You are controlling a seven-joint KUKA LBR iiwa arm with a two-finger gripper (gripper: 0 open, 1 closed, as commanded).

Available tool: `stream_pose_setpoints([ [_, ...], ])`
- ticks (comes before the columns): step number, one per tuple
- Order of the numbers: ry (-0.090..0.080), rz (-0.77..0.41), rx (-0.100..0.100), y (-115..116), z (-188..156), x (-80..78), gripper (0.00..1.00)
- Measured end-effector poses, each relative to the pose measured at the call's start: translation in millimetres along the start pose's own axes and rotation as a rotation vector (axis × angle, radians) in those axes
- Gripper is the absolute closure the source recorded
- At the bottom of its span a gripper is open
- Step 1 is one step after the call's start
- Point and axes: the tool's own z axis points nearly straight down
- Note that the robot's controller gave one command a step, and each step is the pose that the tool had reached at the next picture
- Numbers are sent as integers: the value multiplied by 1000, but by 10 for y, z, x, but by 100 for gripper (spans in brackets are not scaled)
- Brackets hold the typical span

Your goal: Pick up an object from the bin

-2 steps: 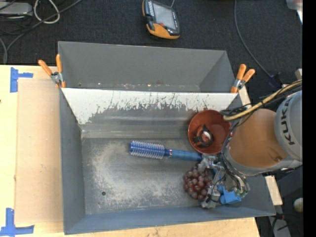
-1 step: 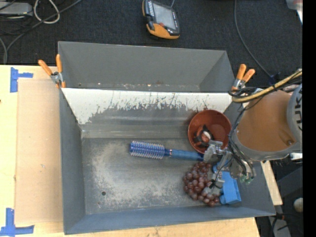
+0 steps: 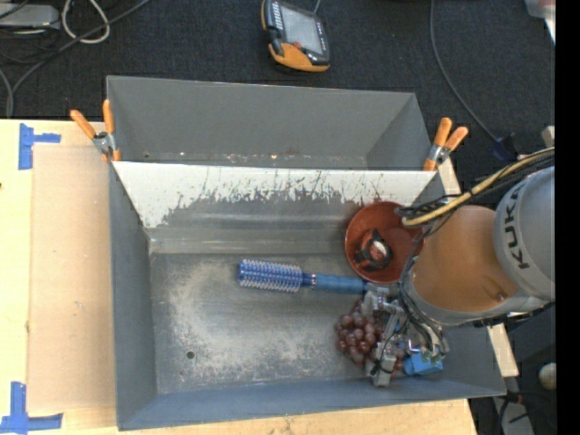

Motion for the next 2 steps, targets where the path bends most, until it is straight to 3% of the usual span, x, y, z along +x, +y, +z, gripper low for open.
stream_pose_setpoints([
  [1,-9,149,1,87,-32,25,0],
  [2,-11,8,0,7,-43,-37,100],
])
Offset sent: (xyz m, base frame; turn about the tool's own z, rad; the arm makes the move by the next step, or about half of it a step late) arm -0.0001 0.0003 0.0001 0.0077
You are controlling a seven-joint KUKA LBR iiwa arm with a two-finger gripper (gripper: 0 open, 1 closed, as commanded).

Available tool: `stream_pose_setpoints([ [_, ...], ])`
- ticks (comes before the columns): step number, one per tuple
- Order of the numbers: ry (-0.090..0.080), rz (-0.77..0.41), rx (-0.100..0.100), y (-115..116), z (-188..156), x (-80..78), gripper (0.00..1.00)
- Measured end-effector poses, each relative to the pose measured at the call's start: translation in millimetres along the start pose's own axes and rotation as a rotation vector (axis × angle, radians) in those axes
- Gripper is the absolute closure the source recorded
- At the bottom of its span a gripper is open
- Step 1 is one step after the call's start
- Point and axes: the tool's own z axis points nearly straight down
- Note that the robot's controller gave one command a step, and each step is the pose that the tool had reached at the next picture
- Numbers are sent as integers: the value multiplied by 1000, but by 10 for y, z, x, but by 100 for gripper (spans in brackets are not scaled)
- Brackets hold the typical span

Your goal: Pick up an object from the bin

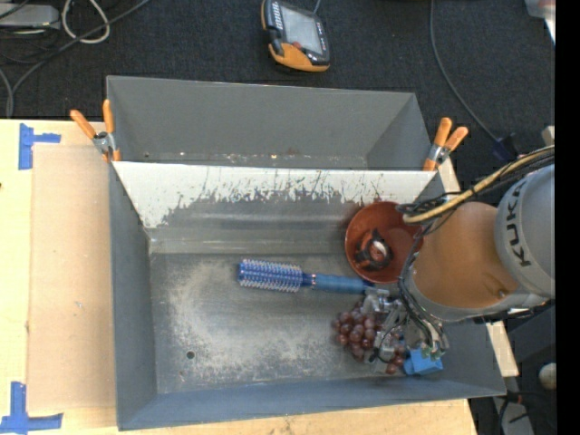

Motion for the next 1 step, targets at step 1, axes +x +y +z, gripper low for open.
stream_pose_setpoints([
  [1,-1,-1,0,1,-5,-3,100],
])
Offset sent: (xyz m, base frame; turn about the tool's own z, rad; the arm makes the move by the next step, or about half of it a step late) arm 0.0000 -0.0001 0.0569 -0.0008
